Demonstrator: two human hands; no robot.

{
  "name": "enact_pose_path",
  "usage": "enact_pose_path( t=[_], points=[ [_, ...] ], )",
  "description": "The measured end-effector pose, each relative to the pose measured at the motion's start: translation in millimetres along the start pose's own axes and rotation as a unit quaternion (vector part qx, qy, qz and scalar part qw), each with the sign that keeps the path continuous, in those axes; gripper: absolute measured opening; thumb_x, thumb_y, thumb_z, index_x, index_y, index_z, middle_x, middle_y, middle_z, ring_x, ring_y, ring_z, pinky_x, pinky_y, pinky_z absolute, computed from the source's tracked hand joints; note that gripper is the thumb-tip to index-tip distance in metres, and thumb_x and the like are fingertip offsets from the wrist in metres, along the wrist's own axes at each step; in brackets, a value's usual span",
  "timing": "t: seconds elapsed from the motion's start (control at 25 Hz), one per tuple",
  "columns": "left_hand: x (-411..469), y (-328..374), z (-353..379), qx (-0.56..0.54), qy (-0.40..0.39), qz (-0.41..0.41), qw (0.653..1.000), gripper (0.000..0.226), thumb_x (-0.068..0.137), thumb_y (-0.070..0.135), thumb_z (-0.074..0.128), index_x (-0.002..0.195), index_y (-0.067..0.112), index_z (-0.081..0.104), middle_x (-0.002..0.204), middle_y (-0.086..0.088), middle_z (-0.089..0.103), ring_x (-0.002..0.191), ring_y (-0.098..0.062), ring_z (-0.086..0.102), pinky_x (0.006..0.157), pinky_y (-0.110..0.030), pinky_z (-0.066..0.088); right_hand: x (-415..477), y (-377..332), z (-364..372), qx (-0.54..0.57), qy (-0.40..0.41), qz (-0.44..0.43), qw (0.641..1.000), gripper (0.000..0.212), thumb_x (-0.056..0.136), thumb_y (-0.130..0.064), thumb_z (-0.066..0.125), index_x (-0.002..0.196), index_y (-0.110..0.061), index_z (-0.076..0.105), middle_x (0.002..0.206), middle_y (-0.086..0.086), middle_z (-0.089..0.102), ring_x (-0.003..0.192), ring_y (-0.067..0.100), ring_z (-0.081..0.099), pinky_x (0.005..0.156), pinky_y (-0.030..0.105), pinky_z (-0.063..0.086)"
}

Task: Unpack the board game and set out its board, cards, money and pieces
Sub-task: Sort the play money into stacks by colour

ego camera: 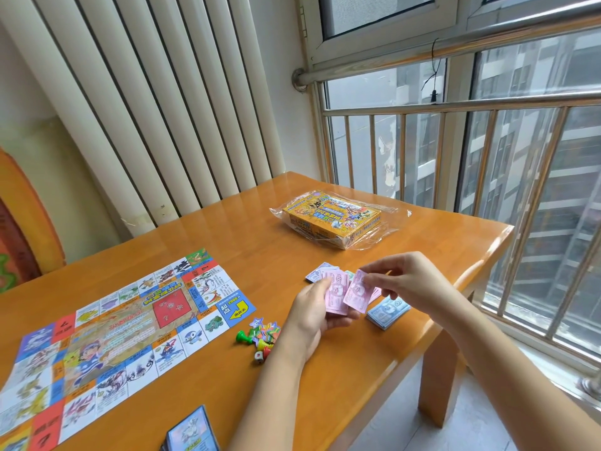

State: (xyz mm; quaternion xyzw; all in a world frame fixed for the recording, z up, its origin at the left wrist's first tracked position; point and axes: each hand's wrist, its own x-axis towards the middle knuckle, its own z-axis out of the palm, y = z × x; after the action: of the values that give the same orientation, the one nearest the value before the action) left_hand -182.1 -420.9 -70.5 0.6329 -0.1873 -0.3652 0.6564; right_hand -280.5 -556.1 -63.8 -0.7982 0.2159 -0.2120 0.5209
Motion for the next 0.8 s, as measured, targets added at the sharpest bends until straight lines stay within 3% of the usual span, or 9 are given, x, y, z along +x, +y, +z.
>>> enact_pose_path(
  t=[0.12,0.32,0.52,0.8],
  points=[
    [0.7,-0.8,-1.9,-0.001,-0.005,0.015,1.0,0.027,0.103,0.015,0.034,0.093,0.005,0.057,0.066,-0.011,0.067,0.052,-0.016,0.066,0.051,-0.024,0.055,-0.4,0.0,-6.7,0.042,0.011,0.001,0.999,0.01,0.084,-0.01,0.071,0.088,-0.016,0.077,0.056,-0.001,0.063,0.051,0.008,0.049,0.049,0.016,0.042],
    [7.3,-7.4,-7.9,0.019,0.029,0.061,0.998,0.018,0.098,0.004,0.045,0.089,0.009,0.061,0.066,-0.002,0.068,0.054,-0.009,0.064,0.054,-0.021,0.054,1.0,-5.3,-15.7,0.048,0.043,-0.024,0.998,0.009,0.085,-0.011,0.068,0.084,-0.017,0.074,0.066,-0.003,0.069,0.052,0.0,0.052,0.053,0.013,0.046],
    [13.3,-12.9,-12.6,0.018,0.065,0.094,0.993,0.012,0.085,0.003,0.066,0.091,0.013,0.069,0.091,-0.008,0.072,0.082,-0.019,0.067,0.083,-0.037,0.052,0.2,-5.4,-13.2,0.071,-0.026,0.004,0.997,0.007,0.084,-0.009,0.069,0.084,-0.014,0.074,0.07,0.002,0.07,0.059,0.009,0.057,0.057,0.018,0.05],
    [10.2,-13.2,-5.1,-0.015,0.059,0.115,0.992,0.009,0.084,0.005,0.067,0.09,0.012,0.071,0.086,-0.009,0.073,0.08,-0.022,0.068,0.081,-0.038,0.054,1.7,-3.5,19.4,-0.028,0.01,-0.028,0.999,0.01,0.079,-0.011,0.076,0.084,-0.02,0.074,0.067,-0.008,0.07,0.058,0.006,0.063,0.06,0.023,0.057]
  ],
)
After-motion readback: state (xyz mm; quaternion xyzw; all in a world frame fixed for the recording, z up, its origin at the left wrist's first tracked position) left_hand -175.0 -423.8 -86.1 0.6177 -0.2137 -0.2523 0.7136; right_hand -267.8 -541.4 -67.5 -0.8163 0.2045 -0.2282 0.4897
